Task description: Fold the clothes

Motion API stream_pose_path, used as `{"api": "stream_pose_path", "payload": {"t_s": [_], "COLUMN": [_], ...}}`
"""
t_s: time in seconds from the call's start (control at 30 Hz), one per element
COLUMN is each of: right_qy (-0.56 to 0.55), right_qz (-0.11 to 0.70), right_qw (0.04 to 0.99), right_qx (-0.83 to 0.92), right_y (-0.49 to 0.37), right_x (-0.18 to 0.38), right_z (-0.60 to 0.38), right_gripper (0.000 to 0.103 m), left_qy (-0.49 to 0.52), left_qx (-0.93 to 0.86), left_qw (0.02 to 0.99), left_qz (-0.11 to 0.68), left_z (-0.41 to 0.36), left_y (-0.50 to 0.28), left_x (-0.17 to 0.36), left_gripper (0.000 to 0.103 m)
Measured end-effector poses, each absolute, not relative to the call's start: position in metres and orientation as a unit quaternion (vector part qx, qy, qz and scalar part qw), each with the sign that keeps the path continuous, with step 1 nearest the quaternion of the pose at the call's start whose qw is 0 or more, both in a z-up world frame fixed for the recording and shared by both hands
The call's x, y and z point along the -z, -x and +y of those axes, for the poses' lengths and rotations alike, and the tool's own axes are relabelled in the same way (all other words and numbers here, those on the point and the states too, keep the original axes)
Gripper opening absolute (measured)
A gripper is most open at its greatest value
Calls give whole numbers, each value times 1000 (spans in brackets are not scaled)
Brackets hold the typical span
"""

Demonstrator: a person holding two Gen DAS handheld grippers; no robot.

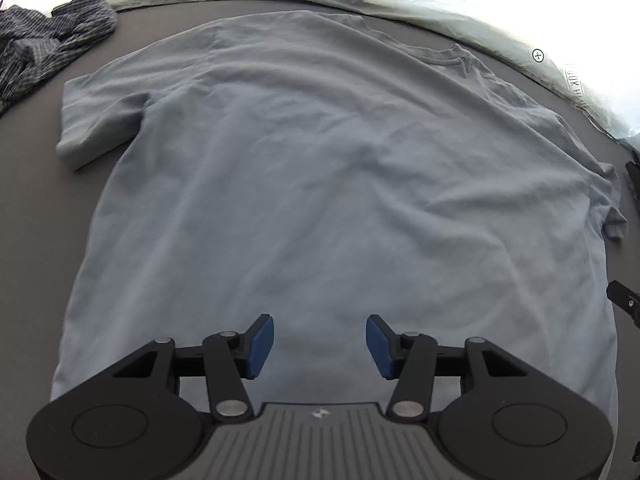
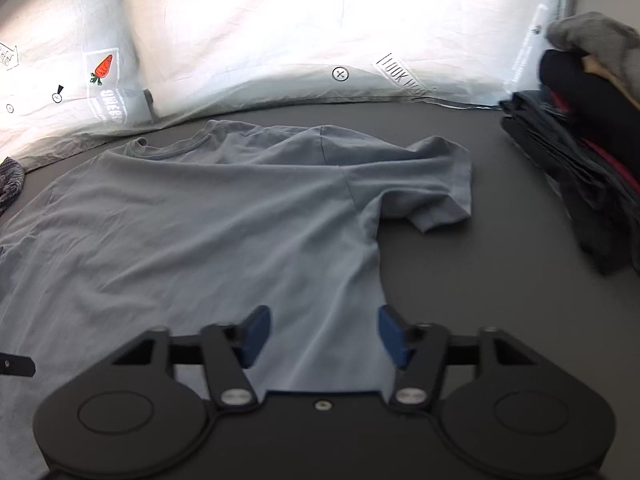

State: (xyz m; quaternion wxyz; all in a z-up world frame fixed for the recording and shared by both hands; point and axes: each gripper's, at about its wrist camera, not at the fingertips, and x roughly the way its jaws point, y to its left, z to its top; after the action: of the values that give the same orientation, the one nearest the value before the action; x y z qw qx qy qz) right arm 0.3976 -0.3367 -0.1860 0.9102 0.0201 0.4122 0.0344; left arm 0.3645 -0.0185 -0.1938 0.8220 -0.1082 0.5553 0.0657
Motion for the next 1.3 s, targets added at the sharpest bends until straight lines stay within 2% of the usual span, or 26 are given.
{"api": "stream_pose_path", "payload": {"t_s": [0.1,0.23,0.43,0.47,0.5,0.53,0.6,0.7,0.77,0.9,0.97,1.0,1.13,1.3], "right_qy": [-25,1,31,34,37,40,37,37,53,86,96,98,99,85], "right_qz": [413,398,370,365,361,356,347,334,328,330,329,328,322,321], "right_qw": [908,912,915,914,913,912,908,902,898,891,889,888,888,896], "right_qx": [-62,-102,-161,-173,-185,-199,-233,-271,-288,-300,-304,-308,-313,-295], "right_y": [-434,-492,-593,-609,-625,-639,-660,-680,-687,-692,-694,-694,-693,-698], "right_x": [192,195,201,202,203,205,206,208,211,222,228,230,231,231], "right_z": [-343,-336,-301,-293,-286,-278,-262,-240,-226,-206,-200,-198,-197,-197], "right_gripper": [42,20,22,25,33,34,36,46,47,48,42,28,10,6], "left_qy": [95,87,72,70,71,71,70,60,53,56,64,66,68,69], "left_qx": [-72,-85,-104,-107,-108,-107,-103,-101,-102,-102,-100,-100,-103,-104], "left_qw": [823,826,829,829,830,832,835,837,836,830,829,828,827,828], "left_qz": [555,550,545,544,542,539,535,535,537,545,547,547,548,546], "left_z": [-24,-20,-5,-4,-2,0,3,3,2,4,7,8,6,5], "left_y": [-398,-456,-545,-559,-573,-586,-607,-631,-642,-655,-656,-655,-656,-656], "left_x": [197,200,212,213,215,216,218,221,224,226,227,227,228,230], "left_gripper": [58,65,65,65,66,71,73,76,81,85,87,87,90,95]}}
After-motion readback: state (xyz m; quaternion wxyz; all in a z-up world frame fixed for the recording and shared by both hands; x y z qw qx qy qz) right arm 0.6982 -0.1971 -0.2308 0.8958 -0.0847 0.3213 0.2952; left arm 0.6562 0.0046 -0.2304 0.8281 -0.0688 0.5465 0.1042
